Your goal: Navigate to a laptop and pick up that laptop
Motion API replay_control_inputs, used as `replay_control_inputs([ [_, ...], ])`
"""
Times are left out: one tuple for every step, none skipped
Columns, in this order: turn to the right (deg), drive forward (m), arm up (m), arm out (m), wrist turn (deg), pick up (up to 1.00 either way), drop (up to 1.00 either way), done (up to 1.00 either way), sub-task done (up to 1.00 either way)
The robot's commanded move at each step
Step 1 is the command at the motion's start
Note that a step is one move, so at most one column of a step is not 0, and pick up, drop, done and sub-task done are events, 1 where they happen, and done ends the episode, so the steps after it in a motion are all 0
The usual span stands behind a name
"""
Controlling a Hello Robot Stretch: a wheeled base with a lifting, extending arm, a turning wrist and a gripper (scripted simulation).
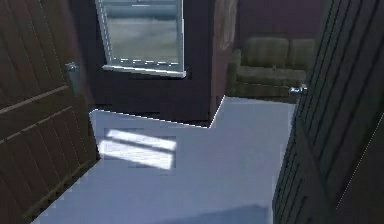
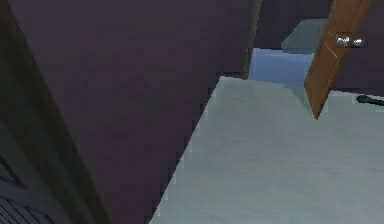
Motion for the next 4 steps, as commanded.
replay_control_inputs([
  [3.0,0.0,0.0,0.0,0.0,0.0,0.0,0.0,0.0],
  [0.0,1.0,0.0,0.0,0.0,0.0,0.0,0.0,0.0],
  [0.0,0.1,0.0,0.0,0.0,0.0,0.0,0.0,0.0],
  [12.0,0.0,0.0,0.0,0.0,0.0,0.0,0.0,0.0],
])
